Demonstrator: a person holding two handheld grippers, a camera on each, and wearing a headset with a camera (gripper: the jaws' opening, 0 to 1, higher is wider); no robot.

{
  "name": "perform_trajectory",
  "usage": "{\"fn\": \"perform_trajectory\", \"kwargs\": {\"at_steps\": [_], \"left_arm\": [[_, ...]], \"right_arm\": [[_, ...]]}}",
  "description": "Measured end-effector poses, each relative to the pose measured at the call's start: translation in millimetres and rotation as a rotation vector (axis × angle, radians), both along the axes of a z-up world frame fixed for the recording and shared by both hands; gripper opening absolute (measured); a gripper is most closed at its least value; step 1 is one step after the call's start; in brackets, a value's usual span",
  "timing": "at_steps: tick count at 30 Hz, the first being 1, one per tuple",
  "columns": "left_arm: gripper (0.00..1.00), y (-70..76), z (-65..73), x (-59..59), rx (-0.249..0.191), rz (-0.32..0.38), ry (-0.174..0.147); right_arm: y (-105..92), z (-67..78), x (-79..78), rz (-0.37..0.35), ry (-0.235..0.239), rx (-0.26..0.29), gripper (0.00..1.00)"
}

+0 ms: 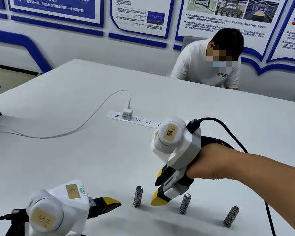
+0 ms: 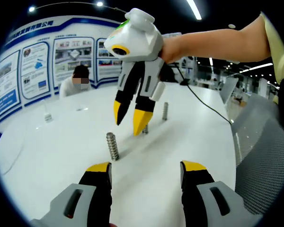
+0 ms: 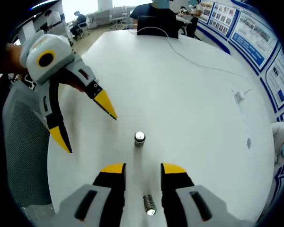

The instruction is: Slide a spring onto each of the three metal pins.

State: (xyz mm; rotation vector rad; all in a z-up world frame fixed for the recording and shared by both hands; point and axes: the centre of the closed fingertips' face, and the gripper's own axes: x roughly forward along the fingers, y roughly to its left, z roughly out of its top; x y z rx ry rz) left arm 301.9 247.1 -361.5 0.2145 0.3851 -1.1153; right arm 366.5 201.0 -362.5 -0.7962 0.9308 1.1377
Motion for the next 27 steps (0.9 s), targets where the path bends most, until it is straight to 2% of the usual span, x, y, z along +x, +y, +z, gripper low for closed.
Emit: {"fn": "perform_trajectory", "kwargs": {"at_steps": [27], "left_arm": [[0.62, -1.0, 1.0, 8.1, 0.016, 0.005, 0.001]], "right_arm": [[-71.5, 10.9, 0.8, -0.197, -0.057, 0.087, 0.45]]}}
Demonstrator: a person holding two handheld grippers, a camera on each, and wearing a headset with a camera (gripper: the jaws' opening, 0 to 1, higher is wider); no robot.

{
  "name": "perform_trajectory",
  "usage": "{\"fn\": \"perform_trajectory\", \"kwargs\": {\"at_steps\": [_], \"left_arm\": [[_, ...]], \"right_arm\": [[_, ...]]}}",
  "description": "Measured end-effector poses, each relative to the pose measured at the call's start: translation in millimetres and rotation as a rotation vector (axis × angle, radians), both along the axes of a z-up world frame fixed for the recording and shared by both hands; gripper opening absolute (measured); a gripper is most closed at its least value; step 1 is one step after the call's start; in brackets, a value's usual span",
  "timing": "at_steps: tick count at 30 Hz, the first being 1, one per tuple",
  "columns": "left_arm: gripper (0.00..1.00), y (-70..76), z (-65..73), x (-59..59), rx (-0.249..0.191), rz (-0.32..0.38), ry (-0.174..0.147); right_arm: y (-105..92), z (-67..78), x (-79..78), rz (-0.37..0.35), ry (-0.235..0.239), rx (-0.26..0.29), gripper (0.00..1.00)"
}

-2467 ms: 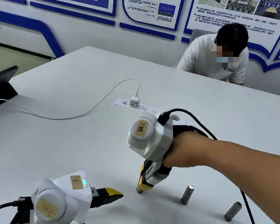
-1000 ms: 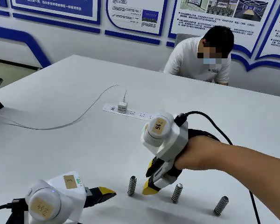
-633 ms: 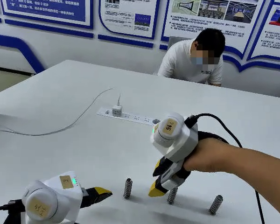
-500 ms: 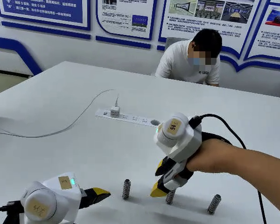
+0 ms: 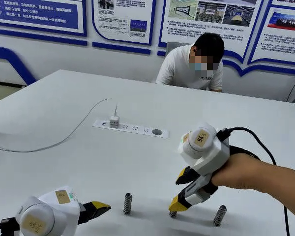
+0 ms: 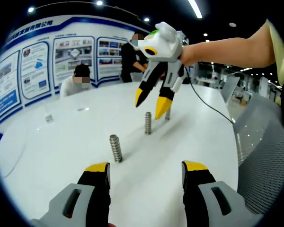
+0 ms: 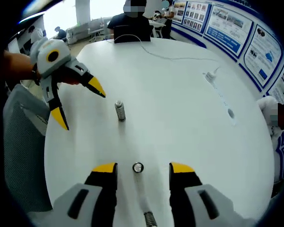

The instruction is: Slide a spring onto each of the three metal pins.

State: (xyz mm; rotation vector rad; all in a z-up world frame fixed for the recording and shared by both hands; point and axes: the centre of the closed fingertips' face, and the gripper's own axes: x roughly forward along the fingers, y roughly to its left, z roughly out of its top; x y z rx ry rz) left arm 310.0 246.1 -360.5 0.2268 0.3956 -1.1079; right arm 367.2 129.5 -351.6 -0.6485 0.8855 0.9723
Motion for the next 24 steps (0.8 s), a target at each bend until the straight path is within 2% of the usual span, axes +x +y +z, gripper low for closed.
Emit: {"fn": "perform_trajectory", "kwargs": {"at_steps": [11, 24], "left_arm": [[0.63, 2.2, -1.6, 3.0, 0.006, 0.009, 0.004], [0.65, 0.2, -1.5, 4.4, 0.004, 0.014, 0.006]], "right_arm": [[-31.0, 2.5, -3.1, -0.088, -0.031, 0.040, 0.50], [-62.0, 8.6, -16.1, -0.178, -0.078, 0.100, 0.54]]}}
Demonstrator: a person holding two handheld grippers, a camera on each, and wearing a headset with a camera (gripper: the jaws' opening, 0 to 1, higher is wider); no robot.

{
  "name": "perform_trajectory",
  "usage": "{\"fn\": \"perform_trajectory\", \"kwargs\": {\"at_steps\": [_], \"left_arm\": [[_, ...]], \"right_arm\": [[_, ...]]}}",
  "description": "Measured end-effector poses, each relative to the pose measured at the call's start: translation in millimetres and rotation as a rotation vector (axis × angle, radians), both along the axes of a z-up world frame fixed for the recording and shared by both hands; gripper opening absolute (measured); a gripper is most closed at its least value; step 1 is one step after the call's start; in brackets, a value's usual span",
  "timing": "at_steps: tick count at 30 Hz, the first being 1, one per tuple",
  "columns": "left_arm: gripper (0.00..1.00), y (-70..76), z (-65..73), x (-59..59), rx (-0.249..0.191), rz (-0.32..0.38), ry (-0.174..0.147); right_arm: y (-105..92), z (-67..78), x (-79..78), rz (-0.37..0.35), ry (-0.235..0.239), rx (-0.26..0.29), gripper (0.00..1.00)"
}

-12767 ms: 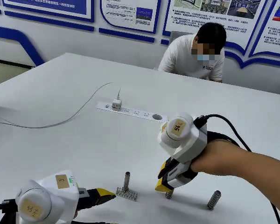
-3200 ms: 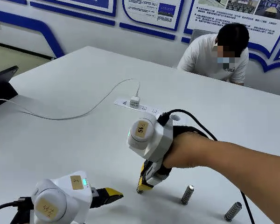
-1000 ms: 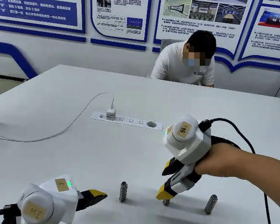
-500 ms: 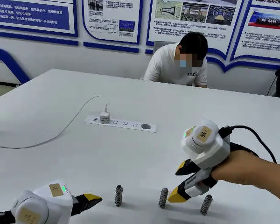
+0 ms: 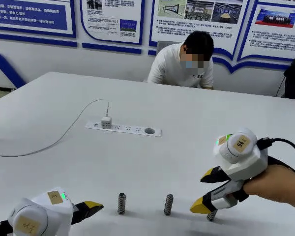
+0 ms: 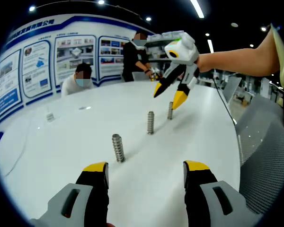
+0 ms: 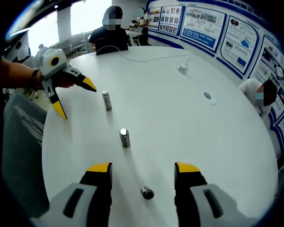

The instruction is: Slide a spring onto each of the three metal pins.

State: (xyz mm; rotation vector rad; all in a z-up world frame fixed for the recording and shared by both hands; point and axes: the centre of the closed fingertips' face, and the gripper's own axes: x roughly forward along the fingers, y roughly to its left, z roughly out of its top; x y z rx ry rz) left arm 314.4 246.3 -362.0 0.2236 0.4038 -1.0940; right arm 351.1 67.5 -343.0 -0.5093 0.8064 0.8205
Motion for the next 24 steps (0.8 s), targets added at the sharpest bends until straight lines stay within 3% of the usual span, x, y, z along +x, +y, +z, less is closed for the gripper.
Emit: {"fn": "perform_trajectory", "kwargs": {"at_steps": [9, 24], "left_arm": [[0.67, 0.8, -0.4, 0.6, 0.000, 0.005, 0.001], [0.68, 0.8, -1.7, -0.1, -0.003, 0.009, 0.006]], "right_arm": [[-18.1, -1.0, -12.9, -0.064, -0.031, 0.063, 0.57], [-36.7, -10.9, -43.0, -0.109, -0.095, 0.126, 0.60]]}}
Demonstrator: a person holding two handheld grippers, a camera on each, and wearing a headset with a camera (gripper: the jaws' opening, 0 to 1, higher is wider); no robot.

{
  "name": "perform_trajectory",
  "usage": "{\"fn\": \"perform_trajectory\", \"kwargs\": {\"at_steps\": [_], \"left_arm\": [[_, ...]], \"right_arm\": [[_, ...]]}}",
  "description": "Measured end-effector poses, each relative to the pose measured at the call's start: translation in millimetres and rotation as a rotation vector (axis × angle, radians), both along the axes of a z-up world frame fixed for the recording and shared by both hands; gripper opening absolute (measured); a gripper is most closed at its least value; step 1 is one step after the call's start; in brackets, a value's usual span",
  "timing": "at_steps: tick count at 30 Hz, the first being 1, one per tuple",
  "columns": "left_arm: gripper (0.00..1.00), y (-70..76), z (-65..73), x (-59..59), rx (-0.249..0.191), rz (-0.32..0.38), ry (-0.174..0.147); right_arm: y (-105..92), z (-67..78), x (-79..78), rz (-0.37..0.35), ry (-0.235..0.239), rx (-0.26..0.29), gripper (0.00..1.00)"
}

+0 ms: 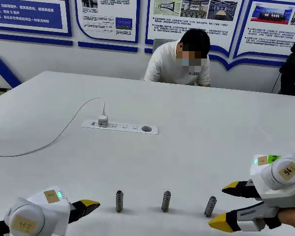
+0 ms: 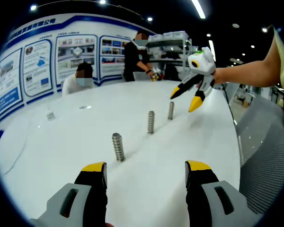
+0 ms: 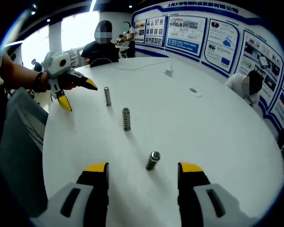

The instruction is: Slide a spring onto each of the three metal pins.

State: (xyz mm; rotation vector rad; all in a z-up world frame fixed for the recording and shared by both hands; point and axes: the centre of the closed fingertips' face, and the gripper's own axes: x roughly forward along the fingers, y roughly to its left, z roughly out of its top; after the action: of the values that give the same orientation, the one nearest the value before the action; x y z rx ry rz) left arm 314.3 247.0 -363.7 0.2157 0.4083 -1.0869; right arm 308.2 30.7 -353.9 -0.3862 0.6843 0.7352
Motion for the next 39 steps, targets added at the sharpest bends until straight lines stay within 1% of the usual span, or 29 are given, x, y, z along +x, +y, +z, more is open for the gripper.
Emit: {"fn": "perform_trajectory", "kwargs": {"at_steps": [5, 8, 13, 19, 24, 33, 39], "left_arm": [[0.69, 1.2, 0.1, -1.3, 0.000, 0.002, 0.002], [0.69, 2.1, -0.6, -1.6, -0.001, 0.004, 0.003], [0.69, 2.8, -1.6, -3.9, 0.001, 0.004, 0.006], [0.70, 2.8, -3.6, -6.4, -0.002, 0.007, 0.013], [0.70, 4.7, -8.2, -9.0, 0.001, 0.008, 0.020], [0.70, 4.7, -7.9, -9.3, -0.001, 0.015, 0.023], [0.70, 3.8, -8.7, -10.8, -0.002, 0.014, 0.026]], "right_arm": [[-0.8, -3.5, -10.8, 0.000, -0.024, 0.024, 0.61], [-1.0, -6.6, -16.2, -0.008, -0.027, 0.042, 0.62], [-0.1, -11.2, -22.5, -0.016, -0.032, 0.058, 0.63], [0.0, -14.6, -24.4, -0.029, -0.031, 0.072, 0.63], [0.8, -15.6, -24.7, -0.038, -0.031, 0.083, 0.63], [1.5, -15.6, -24.1, -0.049, -0.042, 0.098, 0.64], [-2.0, -17.9, -25.8, -0.062, -0.038, 0.101, 0.64]]}}
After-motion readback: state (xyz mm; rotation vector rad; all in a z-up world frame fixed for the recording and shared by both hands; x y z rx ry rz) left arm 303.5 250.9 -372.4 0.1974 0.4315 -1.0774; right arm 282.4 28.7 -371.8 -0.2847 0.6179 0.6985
